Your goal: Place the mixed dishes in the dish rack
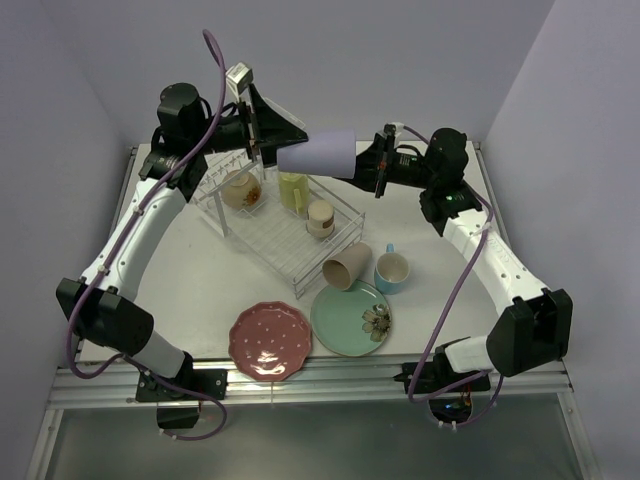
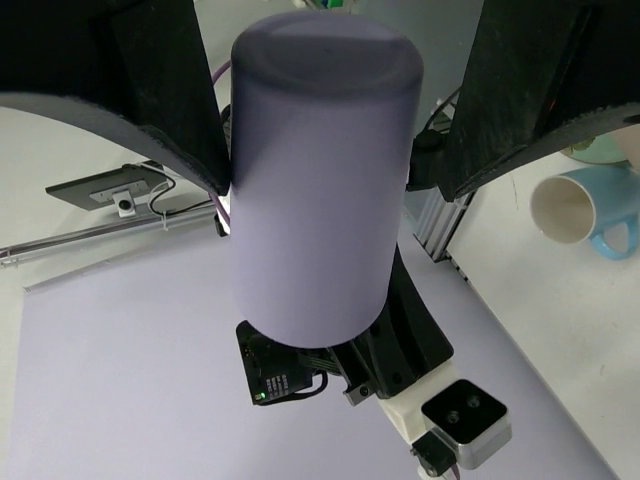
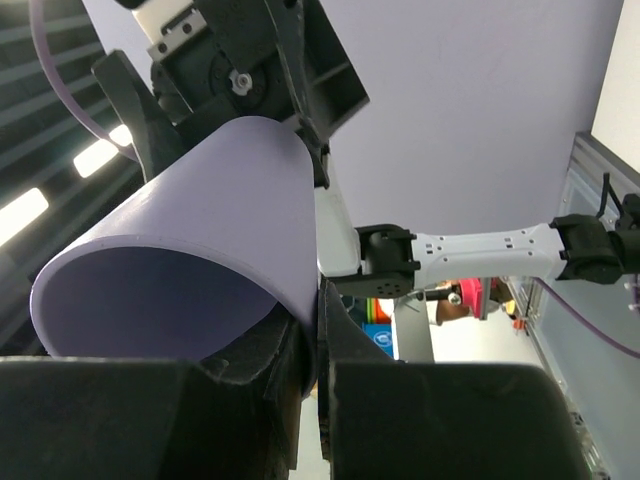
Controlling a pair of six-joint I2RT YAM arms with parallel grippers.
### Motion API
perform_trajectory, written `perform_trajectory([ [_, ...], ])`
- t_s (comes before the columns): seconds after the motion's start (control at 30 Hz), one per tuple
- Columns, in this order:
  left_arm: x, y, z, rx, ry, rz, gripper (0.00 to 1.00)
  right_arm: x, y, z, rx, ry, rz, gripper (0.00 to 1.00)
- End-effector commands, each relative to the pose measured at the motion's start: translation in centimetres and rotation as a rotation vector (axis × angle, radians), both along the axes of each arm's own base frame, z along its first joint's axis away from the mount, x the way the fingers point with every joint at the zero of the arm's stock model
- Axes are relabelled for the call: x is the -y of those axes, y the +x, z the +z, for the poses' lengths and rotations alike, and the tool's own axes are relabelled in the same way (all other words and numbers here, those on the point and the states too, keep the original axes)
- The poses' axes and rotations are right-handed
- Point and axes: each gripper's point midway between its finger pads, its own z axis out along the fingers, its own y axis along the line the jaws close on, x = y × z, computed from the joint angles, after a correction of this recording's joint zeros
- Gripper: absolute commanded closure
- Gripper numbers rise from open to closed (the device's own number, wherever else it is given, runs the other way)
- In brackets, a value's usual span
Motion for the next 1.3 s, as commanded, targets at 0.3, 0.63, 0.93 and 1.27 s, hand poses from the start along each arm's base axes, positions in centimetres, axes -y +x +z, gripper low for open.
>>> perform_trajectory([
  [0.3,-0.5,-1.0,2.2,0.081,-0.058,-0.005,0.12,-0.4,-1.5,1.2,0.125,0.010,0.054,1.00],
  [0.63,-0.9,-2.5,2.8,0.115,-0.080,-0.042,0.03,-0.5,0.2,0.4,0.095,0.017,0.019,1.00],
  [0.93,-1.1,-2.9,2.9,0.129,-0.087,-0.052,0.02,-0.2,1.2,-0.3,0.075,0.002,-0.025,1.00],
  [1.27,-1.1,-3.1,2.6,0.149,-0.085,-0.052,0.05,-0.1,2.0,-0.3,0.039,0.011,-0.064,1.00],
])
